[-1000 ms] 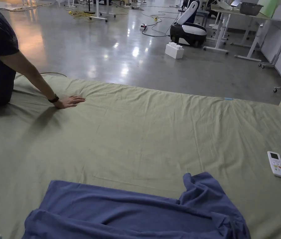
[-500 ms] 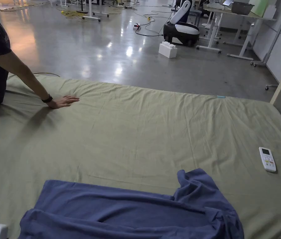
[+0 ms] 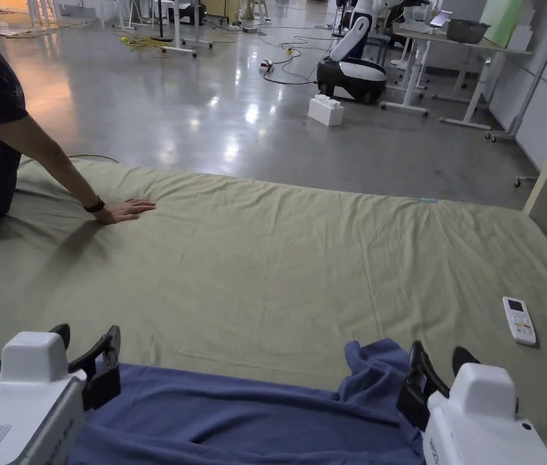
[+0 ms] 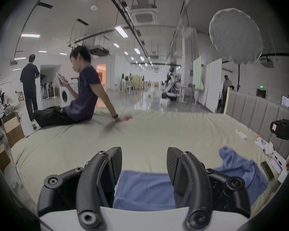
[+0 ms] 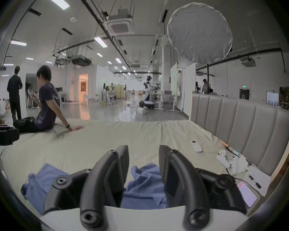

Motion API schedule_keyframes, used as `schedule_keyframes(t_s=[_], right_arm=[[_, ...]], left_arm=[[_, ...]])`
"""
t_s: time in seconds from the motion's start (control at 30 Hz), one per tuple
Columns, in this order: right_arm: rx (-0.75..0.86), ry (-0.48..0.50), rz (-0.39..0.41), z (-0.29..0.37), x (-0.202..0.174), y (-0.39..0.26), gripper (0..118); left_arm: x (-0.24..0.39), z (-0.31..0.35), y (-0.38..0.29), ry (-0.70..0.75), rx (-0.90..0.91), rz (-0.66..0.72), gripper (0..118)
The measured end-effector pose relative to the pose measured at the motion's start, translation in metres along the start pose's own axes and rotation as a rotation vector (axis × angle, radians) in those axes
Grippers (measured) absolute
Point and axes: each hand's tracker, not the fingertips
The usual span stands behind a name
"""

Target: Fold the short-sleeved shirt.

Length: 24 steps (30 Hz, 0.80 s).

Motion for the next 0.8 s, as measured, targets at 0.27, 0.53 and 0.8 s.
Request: schedule_keyframes(t_s=[0.27,0.53,0.8], right_arm=[[0.061,0.048,0.056,-0.003,-0.031,0.009,4],[0.118,0.016,0.059,-0.010,-0.046,0.018,1],[0.064,0.038,0.075,-0.024,-0.044,0.009,1]], left_arm=[[0.006,0.008,0.019,0.018,0.111,0.025,3],[-0.002,-0.002,0.021,0.059,0.081,-0.012,2],[-0.031,-0.067,0.000,0.058,-0.190,-0.025,2]])
